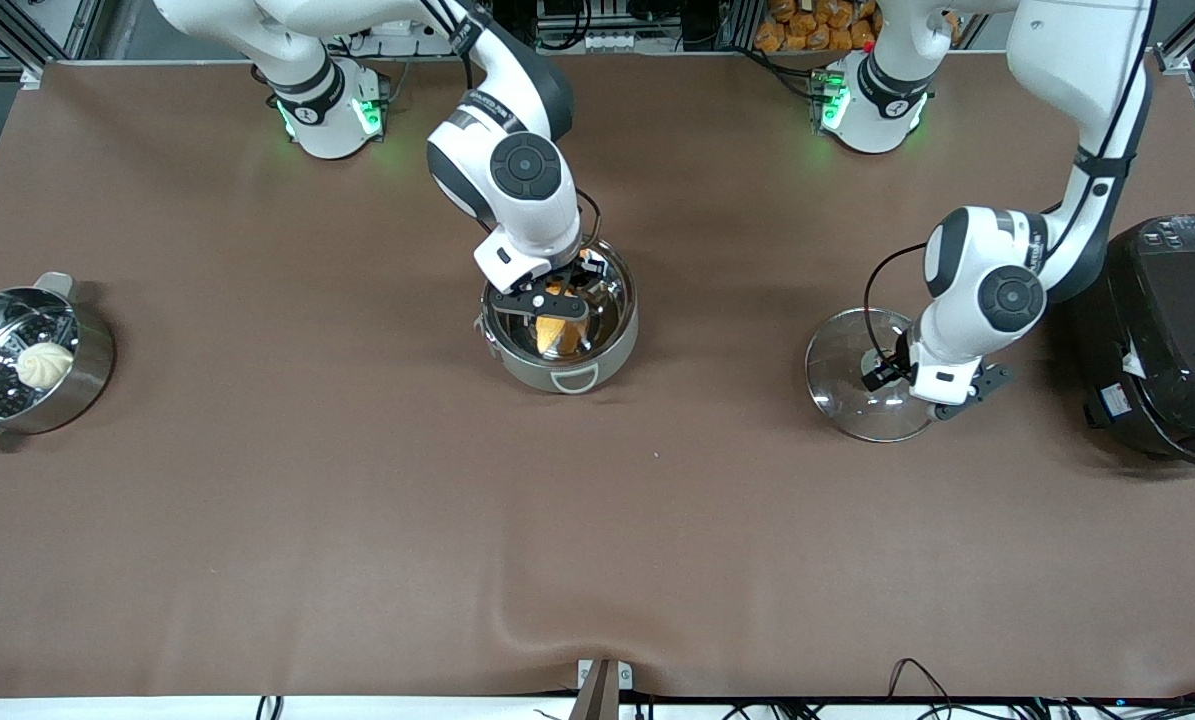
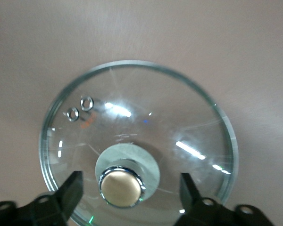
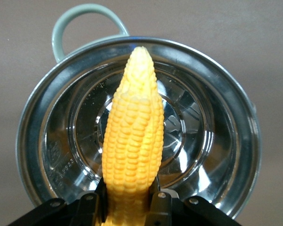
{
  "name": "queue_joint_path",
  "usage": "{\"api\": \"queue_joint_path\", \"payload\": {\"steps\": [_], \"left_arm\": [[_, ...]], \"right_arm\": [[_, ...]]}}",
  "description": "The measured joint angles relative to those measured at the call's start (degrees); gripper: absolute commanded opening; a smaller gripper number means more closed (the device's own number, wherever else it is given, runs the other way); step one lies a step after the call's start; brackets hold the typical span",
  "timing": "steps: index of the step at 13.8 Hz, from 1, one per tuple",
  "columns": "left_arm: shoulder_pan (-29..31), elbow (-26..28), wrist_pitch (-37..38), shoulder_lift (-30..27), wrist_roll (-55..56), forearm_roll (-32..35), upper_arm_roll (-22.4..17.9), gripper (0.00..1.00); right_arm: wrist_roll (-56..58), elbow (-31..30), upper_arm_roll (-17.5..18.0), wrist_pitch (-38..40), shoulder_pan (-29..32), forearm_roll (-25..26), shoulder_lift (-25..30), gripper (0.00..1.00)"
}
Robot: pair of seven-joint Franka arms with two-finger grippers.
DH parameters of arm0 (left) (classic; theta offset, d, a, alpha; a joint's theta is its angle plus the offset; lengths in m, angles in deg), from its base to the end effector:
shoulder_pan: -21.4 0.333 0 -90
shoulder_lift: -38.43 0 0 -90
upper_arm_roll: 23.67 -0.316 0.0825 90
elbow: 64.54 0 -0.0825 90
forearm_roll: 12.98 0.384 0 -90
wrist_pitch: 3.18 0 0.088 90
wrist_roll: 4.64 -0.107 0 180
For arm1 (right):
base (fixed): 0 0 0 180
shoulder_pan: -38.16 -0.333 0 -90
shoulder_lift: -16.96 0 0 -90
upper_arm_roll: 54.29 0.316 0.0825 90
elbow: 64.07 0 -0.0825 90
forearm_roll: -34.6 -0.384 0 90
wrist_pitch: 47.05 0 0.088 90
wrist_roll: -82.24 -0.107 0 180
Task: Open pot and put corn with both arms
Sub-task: 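Set the lid on the table with the left gripper while the right gripper lowers corn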
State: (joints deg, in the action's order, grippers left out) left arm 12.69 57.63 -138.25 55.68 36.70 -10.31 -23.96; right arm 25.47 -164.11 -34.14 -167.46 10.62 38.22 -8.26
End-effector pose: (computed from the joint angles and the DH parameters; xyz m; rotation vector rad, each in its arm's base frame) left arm 0.5586 -0.0821 0.2590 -2.9668 -0.8213 0.0846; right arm 0.4538 0.4645 0.3305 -3.1148 0.2365 0.1712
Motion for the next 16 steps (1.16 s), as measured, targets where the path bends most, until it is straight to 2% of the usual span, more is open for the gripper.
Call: {"api": "queue_joint_path", "payload": {"steps": [2,3,4,5,6,10,14,16], "left_arm": [[0.0,-5.4,8.1,-2.2,-3.0,0.0,-0.1,1.00],[0.1,-9.4,13.6,-2.9,-5.7,0.0,-0.2,1.00],[0.3,-13.5,18.6,-3.5,-8.3,0.0,-0.3,1.00],[0.8,-17.4,22.6,-3.8,-10.6,0.0,-0.4,1.00],[1.4,-20.8,25.9,-4.0,-13.0,0.0,-0.4,1.00],[2.3,-29.3,36.4,-4.7,-17.5,0.0,-0.3,1.00],[2.3,-31.5,39.0,-6.6,-17.8,0.0,-0.3,1.00],[2.9,-31.7,39.6,-8.4,-20.4,0.0,-0.3,1.00]], "right_arm": [[-1.3,-0.2,0.0,-1.1,-0.5,1.0,-0.9,0.38],[-1.9,-0.2,0.0,-1.8,-0.9,1.4,-1.4,0.46],[-2.5,-0.2,0.0,-2.5,-1.2,1.9,-1.9,0.63],[-2.7,-0.2,0.0,-2.9,-1.5,2.0,-2.2,0.88],[-2.9,-0.2,0.0,-3.0,-1.6,2.1,-2.4,0.99],[-3.0,-0.2,-0.5,-4.0,-1.6,2.2,-2.4,1.00],[-3.1,1.0,-1.0,-4.4,-1.0,2.2,-1.8,1.00],[-3.1,2.1,-1.2,-4.0,1.3,2.2,0.5,1.00]]}}
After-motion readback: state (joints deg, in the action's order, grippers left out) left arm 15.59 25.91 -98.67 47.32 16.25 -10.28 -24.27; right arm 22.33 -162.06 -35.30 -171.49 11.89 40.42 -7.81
